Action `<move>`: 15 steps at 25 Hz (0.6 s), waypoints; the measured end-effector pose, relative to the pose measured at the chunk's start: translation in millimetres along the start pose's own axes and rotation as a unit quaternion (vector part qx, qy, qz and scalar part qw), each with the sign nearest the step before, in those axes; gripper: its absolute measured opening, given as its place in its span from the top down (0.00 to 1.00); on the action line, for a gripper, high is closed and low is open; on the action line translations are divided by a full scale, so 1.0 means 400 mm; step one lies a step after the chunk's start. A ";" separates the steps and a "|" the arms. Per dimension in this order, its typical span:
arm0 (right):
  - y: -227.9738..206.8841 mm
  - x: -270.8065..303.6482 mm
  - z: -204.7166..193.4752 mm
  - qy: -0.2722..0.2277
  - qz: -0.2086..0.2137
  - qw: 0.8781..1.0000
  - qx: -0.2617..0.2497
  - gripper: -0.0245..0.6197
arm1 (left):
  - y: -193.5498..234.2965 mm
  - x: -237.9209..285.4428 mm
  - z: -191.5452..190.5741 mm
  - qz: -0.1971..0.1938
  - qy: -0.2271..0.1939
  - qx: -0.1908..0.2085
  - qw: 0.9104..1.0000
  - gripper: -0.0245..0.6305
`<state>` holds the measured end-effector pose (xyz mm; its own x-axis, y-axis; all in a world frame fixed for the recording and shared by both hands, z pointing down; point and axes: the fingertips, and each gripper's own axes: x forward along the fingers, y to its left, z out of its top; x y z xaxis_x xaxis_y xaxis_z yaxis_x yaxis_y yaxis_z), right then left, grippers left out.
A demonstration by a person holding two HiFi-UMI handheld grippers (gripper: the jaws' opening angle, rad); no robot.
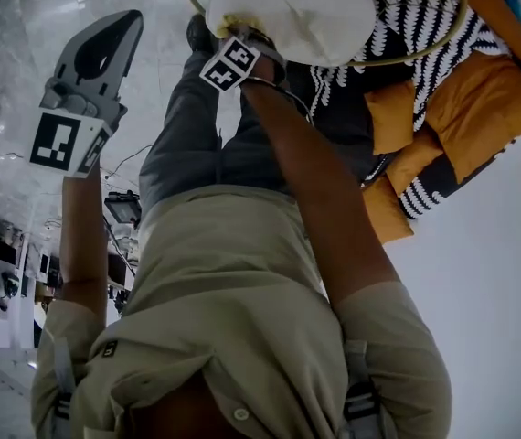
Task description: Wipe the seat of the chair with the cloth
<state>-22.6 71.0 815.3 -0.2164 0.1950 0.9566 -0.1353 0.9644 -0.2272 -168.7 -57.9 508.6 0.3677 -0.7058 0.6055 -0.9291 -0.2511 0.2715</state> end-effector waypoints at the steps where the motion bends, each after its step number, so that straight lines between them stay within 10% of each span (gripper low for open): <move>1: 0.028 0.002 0.033 -0.009 0.007 1.000 -0.019 0.81 | 0.002 -0.003 -0.002 0.000 0.000 0.000 1.000 0.94; 7: 0.025 -0.006 0.006 -0.010 0.012 0.999 -0.047 0.82 | 0.001 -0.008 0.003 0.002 -0.005 0.001 1.000 0.94; 15: -0.330 -0.163 -0.400 0.077 -0.122 0.989 0.029 0.82 | -0.009 0.001 0.037 0.000 -0.014 0.004 1.000 0.94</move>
<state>163.9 -40.4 811.9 -0.0219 -0.0136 0.9997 -0.2220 0.9750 0.0084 -165.9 -67.2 497.0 0.3666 -0.7243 0.5839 -0.9294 -0.2570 0.2647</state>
